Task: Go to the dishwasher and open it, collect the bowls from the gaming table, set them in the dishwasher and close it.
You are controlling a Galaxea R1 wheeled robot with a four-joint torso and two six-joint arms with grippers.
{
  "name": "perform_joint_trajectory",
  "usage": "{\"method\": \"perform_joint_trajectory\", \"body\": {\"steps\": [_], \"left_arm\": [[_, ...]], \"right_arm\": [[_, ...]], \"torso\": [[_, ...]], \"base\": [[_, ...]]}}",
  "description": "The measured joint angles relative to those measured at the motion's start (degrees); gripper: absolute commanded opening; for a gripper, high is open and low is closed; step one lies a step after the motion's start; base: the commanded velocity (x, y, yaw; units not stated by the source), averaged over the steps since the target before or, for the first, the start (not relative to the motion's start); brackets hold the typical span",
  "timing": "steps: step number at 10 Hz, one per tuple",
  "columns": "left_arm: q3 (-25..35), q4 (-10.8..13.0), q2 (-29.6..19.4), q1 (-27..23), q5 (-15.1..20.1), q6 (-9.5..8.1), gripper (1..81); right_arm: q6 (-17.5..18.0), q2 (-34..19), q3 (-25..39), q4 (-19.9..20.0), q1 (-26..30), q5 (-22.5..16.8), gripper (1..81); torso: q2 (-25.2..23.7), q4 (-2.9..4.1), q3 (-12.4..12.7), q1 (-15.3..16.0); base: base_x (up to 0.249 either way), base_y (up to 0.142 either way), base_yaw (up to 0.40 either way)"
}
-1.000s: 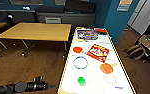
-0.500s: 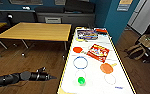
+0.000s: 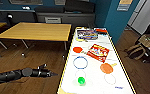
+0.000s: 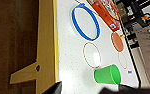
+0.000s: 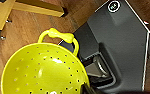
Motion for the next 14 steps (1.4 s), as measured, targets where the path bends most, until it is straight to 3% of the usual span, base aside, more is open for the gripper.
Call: {"method": "perform_joint_trajectory", "body": {"steps": [4,7,10,14], "left_arm": [[-3.96,0.00,0.89,-0.12,0.27,0.00,81.1],[-0.71,0.00,3.45,-0.12,0.35,0.00,81.1],[0.15,0.00,7.75,-0.15,0.30,0.00,81.1],[-5.86,0.02,15.38,-0.12,0.88,-0.04,81.1]], "right_arm": [[0.00,0.00,0.00,0.00,0.04,-0.06,1.0],[0.00,0.01,0.00,0.00,0.01,-0.06,1.0],[0.00,0.01,0.00,0.02,0.01,-0.04,1.0],[0.01,0.01,0.00,0.00,0.04,-0.04,1.0]], "torso": [[0.00,0.00,-0.02,0.00],[0.00,0.00,-0.02,0.00],[0.00,0.00,-0.02,0.00],[0.02,0.00,-0.04,0.00]], "base": [[0.000,0.000,0.000],[0.000,0.000,0.000],[0.000,0.000,0.000],[0.000,0.000,0.000]]}}
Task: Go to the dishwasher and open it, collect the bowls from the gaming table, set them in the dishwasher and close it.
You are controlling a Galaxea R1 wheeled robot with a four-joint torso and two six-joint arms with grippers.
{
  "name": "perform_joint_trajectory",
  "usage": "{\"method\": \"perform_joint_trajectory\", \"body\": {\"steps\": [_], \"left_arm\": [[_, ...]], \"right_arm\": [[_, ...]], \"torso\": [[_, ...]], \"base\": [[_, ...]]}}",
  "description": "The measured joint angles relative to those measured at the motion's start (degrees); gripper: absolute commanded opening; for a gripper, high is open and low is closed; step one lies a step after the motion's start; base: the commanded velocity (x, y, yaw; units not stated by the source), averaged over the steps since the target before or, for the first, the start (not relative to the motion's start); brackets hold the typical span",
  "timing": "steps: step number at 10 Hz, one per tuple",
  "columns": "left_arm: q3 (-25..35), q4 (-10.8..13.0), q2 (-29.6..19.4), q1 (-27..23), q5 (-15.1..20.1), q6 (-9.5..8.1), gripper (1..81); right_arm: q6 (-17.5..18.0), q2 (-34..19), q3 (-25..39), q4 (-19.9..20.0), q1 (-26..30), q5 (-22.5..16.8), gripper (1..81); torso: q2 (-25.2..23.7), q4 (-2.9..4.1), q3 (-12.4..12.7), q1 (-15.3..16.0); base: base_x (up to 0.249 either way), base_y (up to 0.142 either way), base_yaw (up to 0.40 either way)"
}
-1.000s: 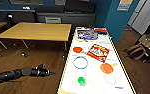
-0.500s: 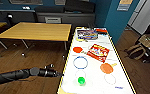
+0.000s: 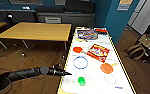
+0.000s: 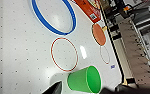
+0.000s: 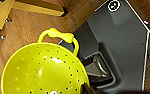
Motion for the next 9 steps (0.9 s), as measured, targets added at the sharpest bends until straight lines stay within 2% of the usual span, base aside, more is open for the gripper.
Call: {"method": "perform_joint_trajectory", "body": {"steps": [3,5,6,7,9], "left_arm": [[-5.46,0.06,5.29,-0.63,4.41,-1.35,81.1],[-8.36,0.20,8.63,-2.84,8.57,-3.11,81.1],[-9.70,0.54,9.70,-3.46,10.62,-4.52,81.1],[-11.17,2.71,10.73,-3.85,13.15,-7.69,81.1],[-11.86,10.01,13.04,-4.51,16.96,-15.82,81.1]], "right_arm": [[0.00,0.00,0.17,0.00,0.00,0.00,1.0],[0.00,0.00,0.20,0.00,0.00,0.00,1.0],[-0.01,0.00,0.24,0.02,0.02,0.00,1.0],[0.00,0.00,0.28,0.00,0.07,0.00,1.0],[-0.01,0.00,0.28,0.02,0.13,-0.02,1.0]], "torso": [[0.00,0.00,0.00,0.02],[0.00,0.00,0.00,0.02],[0.00,0.00,0.00,0.02],[0.00,0.00,0.00,0.02],[0.02,0.00,0.00,0.02]], "base": [[0.000,0.000,0.000],[0.000,0.000,0.000],[0.000,0.000,0.000],[0.000,0.000,0.000],[0.000,0.000,0.000]]}}
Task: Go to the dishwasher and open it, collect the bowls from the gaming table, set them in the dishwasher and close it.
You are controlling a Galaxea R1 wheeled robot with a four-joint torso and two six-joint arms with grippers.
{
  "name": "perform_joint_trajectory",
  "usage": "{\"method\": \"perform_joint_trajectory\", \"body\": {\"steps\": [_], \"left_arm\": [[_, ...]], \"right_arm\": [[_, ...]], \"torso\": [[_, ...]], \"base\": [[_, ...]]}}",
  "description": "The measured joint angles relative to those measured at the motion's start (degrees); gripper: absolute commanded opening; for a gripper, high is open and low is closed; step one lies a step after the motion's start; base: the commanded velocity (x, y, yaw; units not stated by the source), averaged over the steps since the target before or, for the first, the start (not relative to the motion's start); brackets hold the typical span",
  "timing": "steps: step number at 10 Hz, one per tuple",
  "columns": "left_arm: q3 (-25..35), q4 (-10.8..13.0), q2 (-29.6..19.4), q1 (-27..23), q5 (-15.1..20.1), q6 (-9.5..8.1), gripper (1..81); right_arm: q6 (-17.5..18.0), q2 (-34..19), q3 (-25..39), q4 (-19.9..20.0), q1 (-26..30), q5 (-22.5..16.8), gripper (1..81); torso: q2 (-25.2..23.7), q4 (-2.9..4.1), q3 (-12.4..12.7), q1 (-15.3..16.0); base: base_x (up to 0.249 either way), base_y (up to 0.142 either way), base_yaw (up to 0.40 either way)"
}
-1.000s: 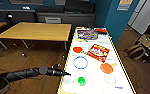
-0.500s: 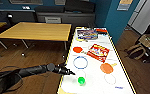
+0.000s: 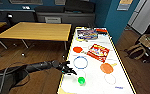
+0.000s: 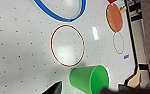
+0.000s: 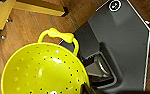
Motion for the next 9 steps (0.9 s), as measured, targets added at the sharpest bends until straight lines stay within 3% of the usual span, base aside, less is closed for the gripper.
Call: {"method": "perform_joint_trajectory", "body": {"steps": [1,2,4,6,9], "left_arm": [[0.06,3.78,1.32,-0.33,0.85,-3.89,81.1],[0.12,7.11,2.39,-0.39,1.46,-6.72,81.1],[0.41,11.81,4.18,-0.34,2.47,-10.89,81.1],[0.44,13.71,5.34,-0.30,2.69,-12.21,81.1],[-0.40,14.46,7.19,0.63,2.86,-12.35,81.1]], "right_arm": [[0.01,0.00,0.00,0.00,0.00,0.05,1.0],[0.00,0.00,0.00,-0.02,0.00,0.02,1.0],[0.01,0.00,0.00,-0.02,0.00,0.05,1.0],[0.01,0.00,0.00,-0.02,0.02,0.02,1.0],[0.01,0.00,0.11,0.00,0.02,0.02,1.0]], "torso": [[0.00,0.00,0.00,0.00],[0.00,0.00,0.00,0.00],[0.00,0.00,0.00,0.00],[0.00,0.00,0.00,0.00],[0.00,0.00,0.00,0.00]], "base": [[0.000,0.000,0.000],[0.000,0.000,0.000],[0.000,0.000,0.000],[0.000,0.000,0.000],[0.000,0.000,0.000]]}}
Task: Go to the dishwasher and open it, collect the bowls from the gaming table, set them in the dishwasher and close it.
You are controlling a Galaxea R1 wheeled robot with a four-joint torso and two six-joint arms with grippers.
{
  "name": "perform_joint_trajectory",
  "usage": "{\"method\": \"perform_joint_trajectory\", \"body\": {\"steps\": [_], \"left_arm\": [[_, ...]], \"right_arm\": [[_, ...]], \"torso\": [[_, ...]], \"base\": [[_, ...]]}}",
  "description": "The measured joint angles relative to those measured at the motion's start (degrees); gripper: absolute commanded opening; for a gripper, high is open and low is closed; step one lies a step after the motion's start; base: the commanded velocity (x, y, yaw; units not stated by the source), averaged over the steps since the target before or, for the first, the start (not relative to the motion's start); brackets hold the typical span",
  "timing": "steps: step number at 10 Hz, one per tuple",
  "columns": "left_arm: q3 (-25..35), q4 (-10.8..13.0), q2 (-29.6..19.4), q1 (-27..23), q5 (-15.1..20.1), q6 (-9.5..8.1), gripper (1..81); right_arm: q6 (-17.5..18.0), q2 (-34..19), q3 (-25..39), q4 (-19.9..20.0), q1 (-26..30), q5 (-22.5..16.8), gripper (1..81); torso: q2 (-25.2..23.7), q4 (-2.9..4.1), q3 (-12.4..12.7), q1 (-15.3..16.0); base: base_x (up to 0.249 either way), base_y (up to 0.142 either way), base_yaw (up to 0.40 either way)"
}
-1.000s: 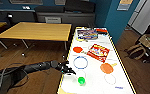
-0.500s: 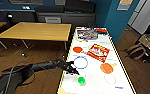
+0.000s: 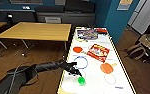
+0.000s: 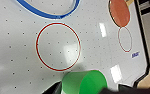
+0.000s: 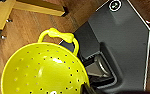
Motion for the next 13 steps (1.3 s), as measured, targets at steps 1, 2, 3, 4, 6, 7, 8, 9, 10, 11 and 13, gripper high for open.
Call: {"method": "perform_joint_trajectory", "body": {"steps": [1,2,3,4,6,7,8,9,10,11,13], "left_arm": [[-0.41,0.63,0.63,0.93,0.00,0.00,81.1],[-1.17,1.16,1.23,1.67,0.07,0.00,81.1],[-1.99,1.83,1.87,2.10,0.09,0.00,81.1],[-2.40,2.32,2.40,2.30,0.07,0.00,81.1],[-3.32,2.49,3.52,2.30,0.13,-0.07,81.1],[-4.33,2.68,4.11,2.30,0.52,-0.85,81.1],[-4.96,3.64,4.57,2.30,1.16,-3.39,81.1],[-5.02,6.07,5.05,2.32,1.96,-6.50,81.1],[-5.02,9.13,5.75,2.32,2.56,-9.37,81.1],[-5.02,11.08,6.56,2.51,2.82,-10.83,81.1],[-5.27,11.84,7.05,4.46,2.91,-10.93,81.1]], "right_arm": [[0.00,0.00,0.07,-0.02,0.00,-0.02,1.0],[-0.01,0.00,0.11,0.00,0.00,-0.02,1.0],[-0.01,0.00,0.29,-0.02,0.04,0.00,1.0],[-0.01,-0.01,0.35,0.00,0.26,0.00,1.0],[-0.01,0.00,0.38,0.00,0.30,0.00,1.0],[0.00,0.00,0.38,0.00,0.33,0.00,1.0],[0.00,0.00,0.38,0.00,0.30,-0.02,1.0],[0.00,0.00,0.38,-0.02,0.33,0.00,1.0],[0.00,-0.01,0.38,0.00,0.30,-0.07,1.0],[0.00,0.00,0.38,0.00,0.33,-0.09,1.0],[0.00,0.00,0.38,-0.02,0.33,-0.16,1.0]], "torso": [[0.00,0.00,0.00,0.00],[0.00,0.00,0.00,0.00],[0.00,0.00,0.00,0.00],[0.02,0.00,0.00,0.00],[0.00,0.00,0.00,0.02],[0.00,0.00,0.00,0.02],[0.02,0.00,0.00,0.02],[0.02,0.00,0.00,0.02],[0.02,0.00,0.00,0.02],[0.02,0.00,0.00,0.02],[0.02,0.00,0.00,0.02]], "base": [[0.000,0.000,0.000],[0.000,0.000,0.000],[0.000,0.000,0.000],[0.000,0.000,0.000],[0.000,0.000,0.000],[0.000,0.000,0.000],[0.000,0.000,0.000],[0.000,0.000,0.000],[0.000,0.000,0.000],[0.000,0.000,0.000],[0.000,0.000,0.000]]}}
